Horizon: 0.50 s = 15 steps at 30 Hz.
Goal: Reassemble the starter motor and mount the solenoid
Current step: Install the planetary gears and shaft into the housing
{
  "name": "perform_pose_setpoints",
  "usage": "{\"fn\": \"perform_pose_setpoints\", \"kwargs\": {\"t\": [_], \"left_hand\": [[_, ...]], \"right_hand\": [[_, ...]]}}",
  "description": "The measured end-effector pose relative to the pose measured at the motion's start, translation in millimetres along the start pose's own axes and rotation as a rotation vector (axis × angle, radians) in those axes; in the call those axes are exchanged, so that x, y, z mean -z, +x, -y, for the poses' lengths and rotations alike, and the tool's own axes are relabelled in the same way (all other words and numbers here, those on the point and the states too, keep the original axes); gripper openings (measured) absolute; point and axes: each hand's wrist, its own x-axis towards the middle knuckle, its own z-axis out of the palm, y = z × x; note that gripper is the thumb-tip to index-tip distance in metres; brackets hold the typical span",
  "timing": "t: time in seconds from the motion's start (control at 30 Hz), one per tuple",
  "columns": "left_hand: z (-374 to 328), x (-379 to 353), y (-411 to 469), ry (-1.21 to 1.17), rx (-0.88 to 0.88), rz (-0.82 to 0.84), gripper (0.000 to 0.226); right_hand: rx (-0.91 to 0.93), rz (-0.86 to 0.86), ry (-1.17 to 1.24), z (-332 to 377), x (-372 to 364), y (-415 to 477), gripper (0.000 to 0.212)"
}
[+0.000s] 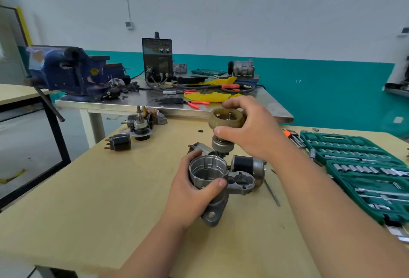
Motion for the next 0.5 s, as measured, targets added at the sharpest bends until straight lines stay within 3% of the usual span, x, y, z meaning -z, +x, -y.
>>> {"fn": "perform_pose_setpoints", "kwargs": {"t": [0.33, 0.5], "left_hand": [[-3, -11, -6, 0.023, -0.059, 0.002, 0.086], [-2, -10, -9, 0.012, -0.132, -0.03, 0.086]], "right_hand": [[0.272, -0.094, 0.114, 19, -3, -31, 0.047], [0.31, -0.044, 0.083, 24, -6, -46, 0.051]]}}
